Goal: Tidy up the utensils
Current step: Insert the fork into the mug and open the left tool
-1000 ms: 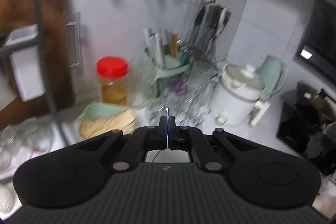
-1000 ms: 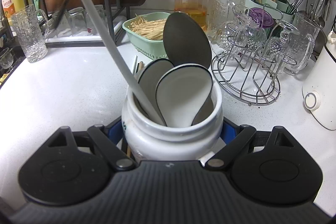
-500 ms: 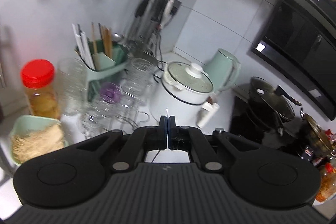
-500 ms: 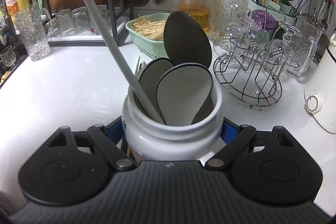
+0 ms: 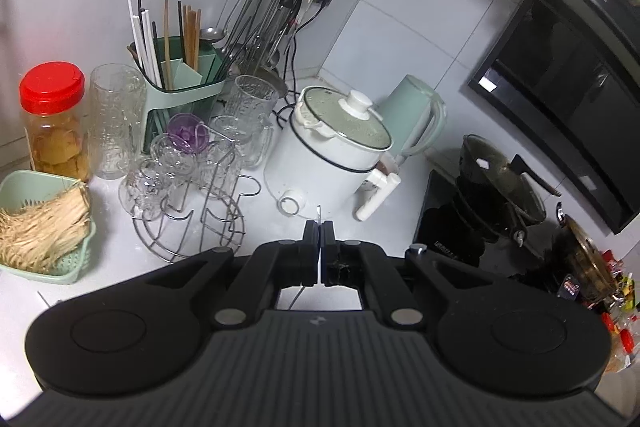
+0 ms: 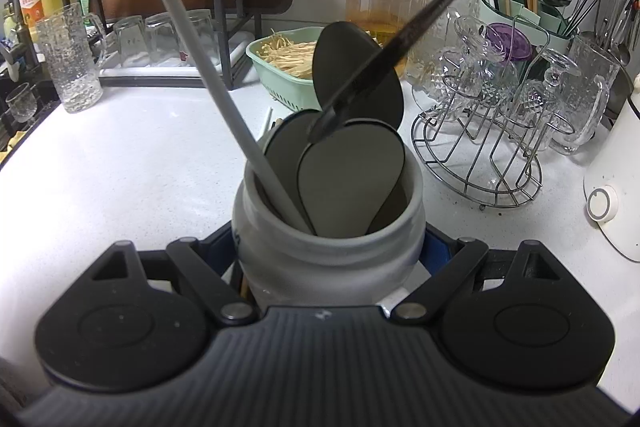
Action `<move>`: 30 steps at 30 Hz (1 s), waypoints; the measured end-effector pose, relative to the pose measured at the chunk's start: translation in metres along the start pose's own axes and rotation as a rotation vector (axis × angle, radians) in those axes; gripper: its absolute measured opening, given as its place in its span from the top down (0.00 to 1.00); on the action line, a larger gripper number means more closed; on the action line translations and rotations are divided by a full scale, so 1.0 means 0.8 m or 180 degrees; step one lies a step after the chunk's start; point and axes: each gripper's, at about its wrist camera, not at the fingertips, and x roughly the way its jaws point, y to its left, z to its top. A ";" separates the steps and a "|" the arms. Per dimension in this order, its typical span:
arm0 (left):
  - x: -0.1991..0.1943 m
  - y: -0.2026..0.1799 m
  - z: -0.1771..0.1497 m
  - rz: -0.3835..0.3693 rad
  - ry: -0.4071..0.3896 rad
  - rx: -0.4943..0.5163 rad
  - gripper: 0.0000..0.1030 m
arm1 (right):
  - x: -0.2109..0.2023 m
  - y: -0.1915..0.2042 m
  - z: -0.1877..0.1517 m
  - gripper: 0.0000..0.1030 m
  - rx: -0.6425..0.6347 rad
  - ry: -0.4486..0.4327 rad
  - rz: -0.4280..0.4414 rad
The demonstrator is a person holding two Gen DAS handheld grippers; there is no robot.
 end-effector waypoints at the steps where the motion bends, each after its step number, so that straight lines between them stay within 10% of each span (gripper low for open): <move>1: 0.001 0.000 -0.002 -0.0003 -0.0002 0.0000 0.99 | 0.000 0.000 0.000 0.11 0.0002 -0.0001 0.0000; 22: 0.013 -0.004 -0.026 0.0310 0.0545 0.0230 0.99 | 0.000 0.001 -0.002 0.11 -0.0002 -0.0027 0.0000; 30: 0.017 -0.013 -0.035 0.0571 0.1106 0.0151 0.99 | 0.000 0.001 -0.001 0.11 0.0000 -0.0024 -0.0003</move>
